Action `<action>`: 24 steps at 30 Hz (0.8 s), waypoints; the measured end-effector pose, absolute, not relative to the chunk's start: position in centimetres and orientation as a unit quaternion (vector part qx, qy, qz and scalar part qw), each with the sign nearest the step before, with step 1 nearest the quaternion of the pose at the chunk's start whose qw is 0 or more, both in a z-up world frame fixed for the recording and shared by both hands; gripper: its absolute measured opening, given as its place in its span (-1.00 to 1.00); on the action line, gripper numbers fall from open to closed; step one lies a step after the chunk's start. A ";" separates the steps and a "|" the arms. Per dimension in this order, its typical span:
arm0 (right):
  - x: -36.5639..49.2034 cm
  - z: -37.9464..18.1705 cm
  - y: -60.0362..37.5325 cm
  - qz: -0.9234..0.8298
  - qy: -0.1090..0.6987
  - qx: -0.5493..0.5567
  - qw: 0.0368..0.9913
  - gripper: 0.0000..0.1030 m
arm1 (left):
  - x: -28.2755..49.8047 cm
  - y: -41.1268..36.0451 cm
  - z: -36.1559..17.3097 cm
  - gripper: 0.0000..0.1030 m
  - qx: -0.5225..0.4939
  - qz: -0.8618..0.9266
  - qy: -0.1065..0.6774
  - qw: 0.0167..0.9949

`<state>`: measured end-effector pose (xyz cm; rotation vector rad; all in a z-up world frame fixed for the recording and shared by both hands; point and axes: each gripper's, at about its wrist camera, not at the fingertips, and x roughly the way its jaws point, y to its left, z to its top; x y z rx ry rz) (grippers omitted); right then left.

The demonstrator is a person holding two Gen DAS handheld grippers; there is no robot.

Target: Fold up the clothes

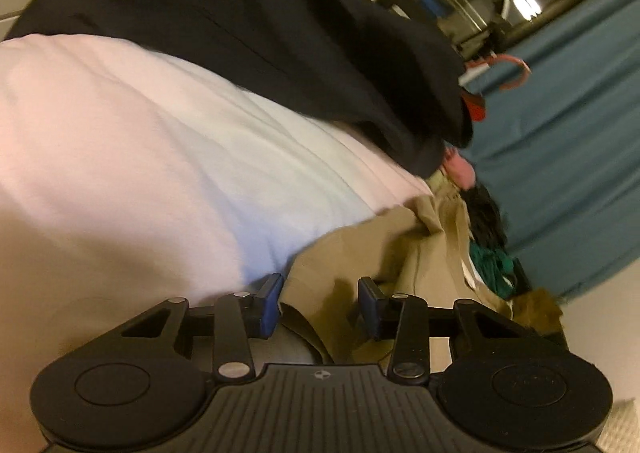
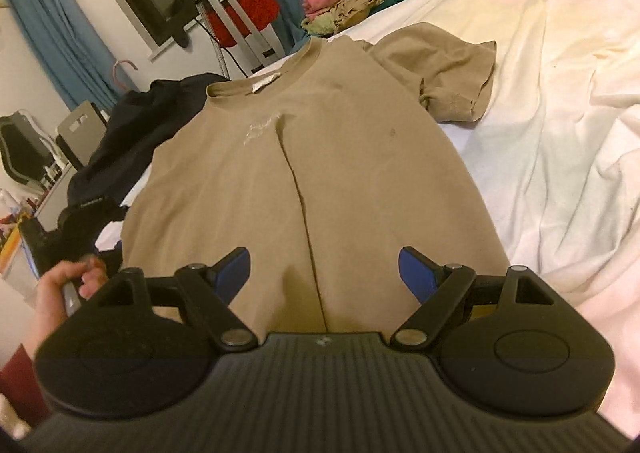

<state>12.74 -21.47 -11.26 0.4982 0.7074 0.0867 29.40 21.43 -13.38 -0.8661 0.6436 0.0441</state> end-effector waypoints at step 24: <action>15.9 -9.8 -22.9 -0.005 0.272 0.171 0.947 0.60 | 40.0 24.8 -3.9 -0.37 -0.119 0.173 0.273 0.939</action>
